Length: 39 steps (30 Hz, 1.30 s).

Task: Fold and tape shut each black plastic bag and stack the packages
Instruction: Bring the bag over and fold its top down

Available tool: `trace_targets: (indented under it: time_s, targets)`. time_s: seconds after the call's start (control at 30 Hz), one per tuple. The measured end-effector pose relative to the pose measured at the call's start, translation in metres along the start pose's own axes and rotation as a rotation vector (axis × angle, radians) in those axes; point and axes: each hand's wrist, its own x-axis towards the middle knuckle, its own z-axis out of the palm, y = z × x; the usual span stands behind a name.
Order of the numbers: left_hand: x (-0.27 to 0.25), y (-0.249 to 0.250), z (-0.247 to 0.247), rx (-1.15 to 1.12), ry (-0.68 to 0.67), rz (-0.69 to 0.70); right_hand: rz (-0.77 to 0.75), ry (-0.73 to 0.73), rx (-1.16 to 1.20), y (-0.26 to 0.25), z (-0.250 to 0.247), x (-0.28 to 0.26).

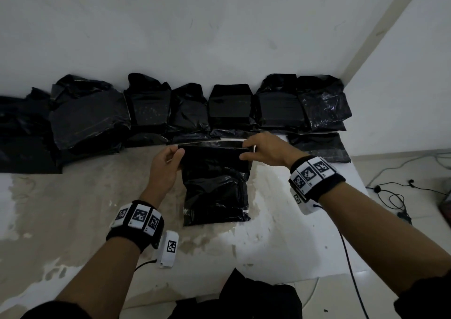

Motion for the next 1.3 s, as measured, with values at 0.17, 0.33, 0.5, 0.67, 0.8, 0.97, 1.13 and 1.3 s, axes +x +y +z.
trace_targets:
  time_s: [0.17, 0.33, 0.5, 0.67, 0.8, 0.97, 1.13, 1.3]
  targets:
    - [0.003, 0.004, -0.007, 0.115, -0.013, 0.061, 0.001, 0.057, 0.092, 0.006, -0.014, -0.004]
    - [0.007, 0.022, -0.014, 0.521, -0.198, 0.355, 0.022, 0.098, 0.200, 0.002, -0.016, -0.009]
    - [0.016, 0.036, -0.019, 0.671, -0.312, 0.421, 0.087, 0.106, 0.323, 0.001, -0.014, -0.013]
    - [0.020, 0.042, -0.019, 0.546, -0.279, 0.323, 0.120, 0.133, 0.406, 0.003, -0.005, -0.015]
    - [0.018, 0.045, -0.016, 0.394, -0.250, 0.247, 0.143, 0.179, 0.411, 0.009, 0.000, -0.012]
    - [0.022, 0.044, -0.017, 0.323, -0.210, 0.194, 0.150, 0.260, 0.377, 0.015, 0.001, -0.007]
    - [0.021, 0.043, -0.017, 0.298, -0.157, 0.120, 0.187, 0.328, 0.383, 0.016, 0.004, -0.006]
    - [0.018, 0.037, -0.015, 0.310, -0.113, 0.093, 0.264, 0.452, 0.307, 0.013, 0.018, -0.001]
